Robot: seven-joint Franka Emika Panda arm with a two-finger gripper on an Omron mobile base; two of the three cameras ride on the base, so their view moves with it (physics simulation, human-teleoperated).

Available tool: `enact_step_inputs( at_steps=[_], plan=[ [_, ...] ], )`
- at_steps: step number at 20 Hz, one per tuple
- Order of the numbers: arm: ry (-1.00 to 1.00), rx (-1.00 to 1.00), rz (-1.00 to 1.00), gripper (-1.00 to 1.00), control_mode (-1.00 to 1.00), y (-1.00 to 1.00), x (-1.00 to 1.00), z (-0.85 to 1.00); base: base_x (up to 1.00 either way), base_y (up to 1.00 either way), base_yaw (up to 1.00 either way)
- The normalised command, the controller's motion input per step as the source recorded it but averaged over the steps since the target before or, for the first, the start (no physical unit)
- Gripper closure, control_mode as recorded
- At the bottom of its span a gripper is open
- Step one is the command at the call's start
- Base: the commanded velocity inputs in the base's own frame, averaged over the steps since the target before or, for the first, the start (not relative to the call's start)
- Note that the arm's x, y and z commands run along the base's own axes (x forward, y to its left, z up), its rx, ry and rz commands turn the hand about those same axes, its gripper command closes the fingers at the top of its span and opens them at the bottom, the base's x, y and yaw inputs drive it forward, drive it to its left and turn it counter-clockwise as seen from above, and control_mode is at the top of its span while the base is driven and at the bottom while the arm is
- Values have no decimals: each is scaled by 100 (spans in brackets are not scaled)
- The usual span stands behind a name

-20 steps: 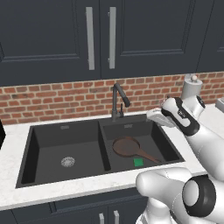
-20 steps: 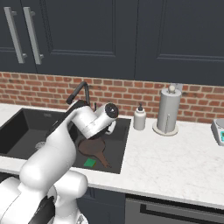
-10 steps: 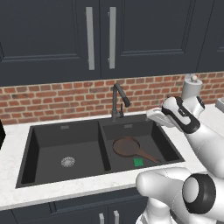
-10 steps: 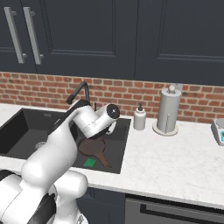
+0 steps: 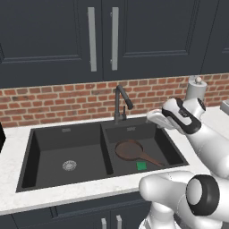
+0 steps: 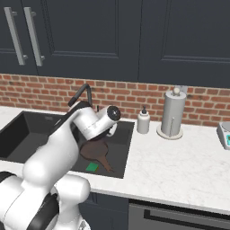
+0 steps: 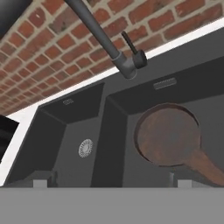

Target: Pick the pan and sponge and place them into the sink. Then turn on the water.

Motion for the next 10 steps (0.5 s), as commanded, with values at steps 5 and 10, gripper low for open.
enact_step_inputs(
  at_steps=[5, 10],
  plan=[
    [0, 3, 0, -100, -100, 4, 17, 0, 0, 0, 0],
    [0, 6, 0, -100, -100, 3, 19, 0, 0, 0, 0]
  ],
)
